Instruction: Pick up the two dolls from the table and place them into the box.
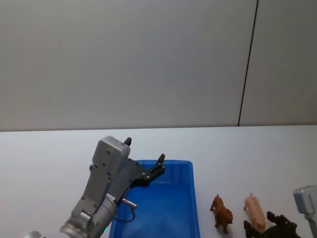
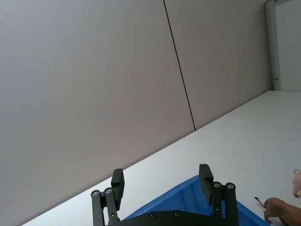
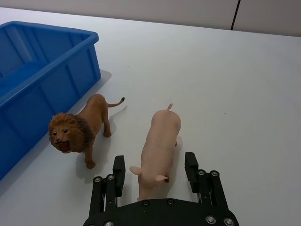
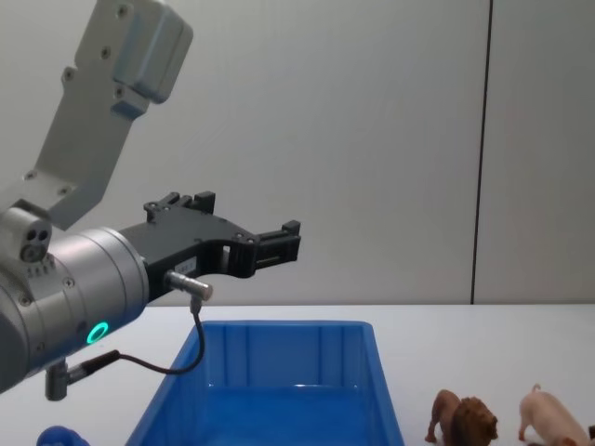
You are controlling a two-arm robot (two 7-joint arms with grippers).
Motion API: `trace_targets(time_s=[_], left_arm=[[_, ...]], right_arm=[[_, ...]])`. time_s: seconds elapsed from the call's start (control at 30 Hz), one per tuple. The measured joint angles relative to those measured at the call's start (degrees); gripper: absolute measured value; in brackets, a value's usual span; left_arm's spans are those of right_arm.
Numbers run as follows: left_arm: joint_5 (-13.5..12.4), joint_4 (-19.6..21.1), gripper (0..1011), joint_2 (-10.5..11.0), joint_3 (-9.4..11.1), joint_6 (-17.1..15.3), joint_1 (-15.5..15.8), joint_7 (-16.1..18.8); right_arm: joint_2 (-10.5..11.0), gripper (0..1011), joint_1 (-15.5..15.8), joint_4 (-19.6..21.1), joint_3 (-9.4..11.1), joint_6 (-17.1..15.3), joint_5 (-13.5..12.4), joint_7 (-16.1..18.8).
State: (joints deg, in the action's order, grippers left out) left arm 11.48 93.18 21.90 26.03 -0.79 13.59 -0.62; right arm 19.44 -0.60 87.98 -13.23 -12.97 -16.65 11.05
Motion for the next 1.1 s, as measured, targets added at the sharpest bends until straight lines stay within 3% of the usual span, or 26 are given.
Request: trace_targets(time_s=[0.43,0.9,1.1], left_arm=[[0.0,0.0,1001,0.0,0.0,0.0,0.0,0.0],[0.0,0.0,1001,0.0,0.0,0.0,0.0,0.0],[0.0,0.0,1001,0.0,0.0,0.0,0.0,0.0]], right_arm=[[-0.6,396,-0.5,-1.2,-0.2,2.1,0.7,-0.2],[-0.5,368,-0.9,0.8,0.1,6.6,2.9,-1.1],[-0.4,369,-1.9,2.8,0.3,7.8,3.5,0.8]])
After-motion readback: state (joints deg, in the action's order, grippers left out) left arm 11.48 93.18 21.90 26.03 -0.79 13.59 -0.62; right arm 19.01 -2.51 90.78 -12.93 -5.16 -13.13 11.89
